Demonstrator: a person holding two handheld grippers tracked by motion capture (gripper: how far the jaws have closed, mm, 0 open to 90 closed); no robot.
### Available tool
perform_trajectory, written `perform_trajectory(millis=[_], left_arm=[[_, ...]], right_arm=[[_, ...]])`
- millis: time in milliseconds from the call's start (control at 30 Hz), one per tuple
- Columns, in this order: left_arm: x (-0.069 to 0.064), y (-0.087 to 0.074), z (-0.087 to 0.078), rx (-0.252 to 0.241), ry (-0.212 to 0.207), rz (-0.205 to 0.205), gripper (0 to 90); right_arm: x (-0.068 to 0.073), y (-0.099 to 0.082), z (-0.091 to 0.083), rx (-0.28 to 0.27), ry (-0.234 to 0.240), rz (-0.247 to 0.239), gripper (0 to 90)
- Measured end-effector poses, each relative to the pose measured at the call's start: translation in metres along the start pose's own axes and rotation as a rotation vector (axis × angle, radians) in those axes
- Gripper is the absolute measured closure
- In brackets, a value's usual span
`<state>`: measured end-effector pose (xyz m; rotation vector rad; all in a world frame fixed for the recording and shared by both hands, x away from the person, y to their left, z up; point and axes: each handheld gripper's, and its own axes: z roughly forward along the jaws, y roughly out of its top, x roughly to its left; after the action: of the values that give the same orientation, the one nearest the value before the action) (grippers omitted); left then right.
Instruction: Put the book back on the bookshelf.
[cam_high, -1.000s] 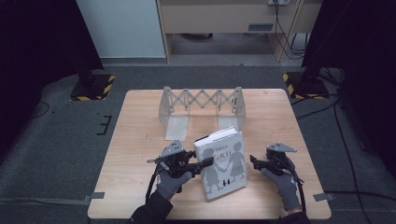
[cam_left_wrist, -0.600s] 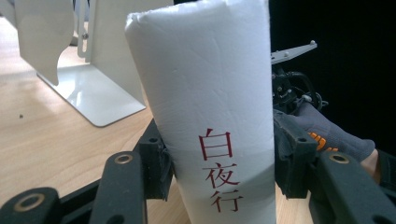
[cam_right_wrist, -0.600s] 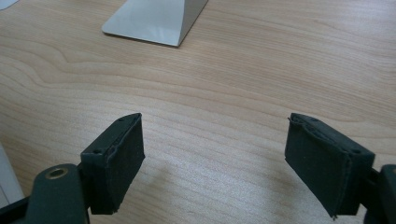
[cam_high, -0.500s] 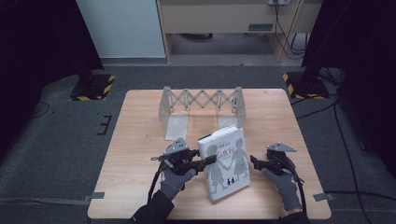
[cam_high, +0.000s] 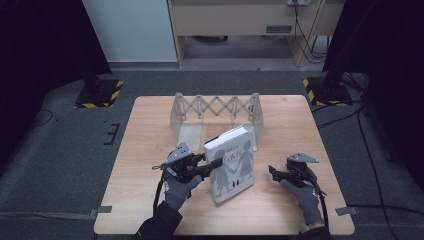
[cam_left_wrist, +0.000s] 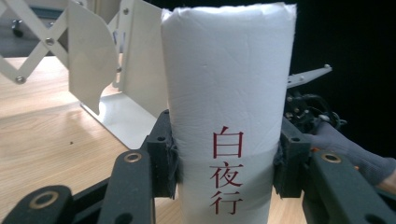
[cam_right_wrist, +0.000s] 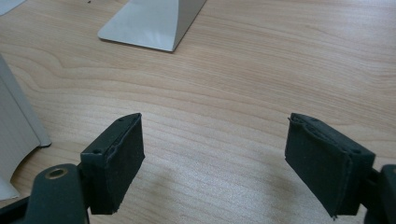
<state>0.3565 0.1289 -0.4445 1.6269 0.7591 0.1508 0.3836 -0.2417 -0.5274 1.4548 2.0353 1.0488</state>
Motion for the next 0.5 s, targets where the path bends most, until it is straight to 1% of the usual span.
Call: perform_trajectory(millis=[100,167,267,333,400,500], left_arm=[[-0.004,0.001,-0.001,0.012,-0.023,0.019,51.0],[-0.009,0.001,-0.001,0.023,-0.031,0.039,50.1],[-0.013,0.000,-0.004,0.047,-0.054,0.033,47.8],[-0.014,-0.003,-0.004,0.040,-0.062,0.027,46.0],[-0.017,-0.002,-0.004,0.045,-0.045,0.041,45.9],[-0.017,-0.002,-0.003,0.047,-0.033,0.063,45.7]], right_arm=[[0.000,0.000,0.001,0.008,-0.002,0.000,19.6],[-0.001,-0.001,0.001,0.016,-0.008,-0.002,19.1],[-0.002,-0.002,0.003,0.028,-0.024,0.000,18.2],[-0.003,-0.002,0.003,0.035,-0.027,-0.002,18.2],[-0.003,-0.003,0.004,0.043,-0.028,0.003,18.0],[-0.004,-0.004,0.005,0.053,-0.032,-0.005,17.3]])
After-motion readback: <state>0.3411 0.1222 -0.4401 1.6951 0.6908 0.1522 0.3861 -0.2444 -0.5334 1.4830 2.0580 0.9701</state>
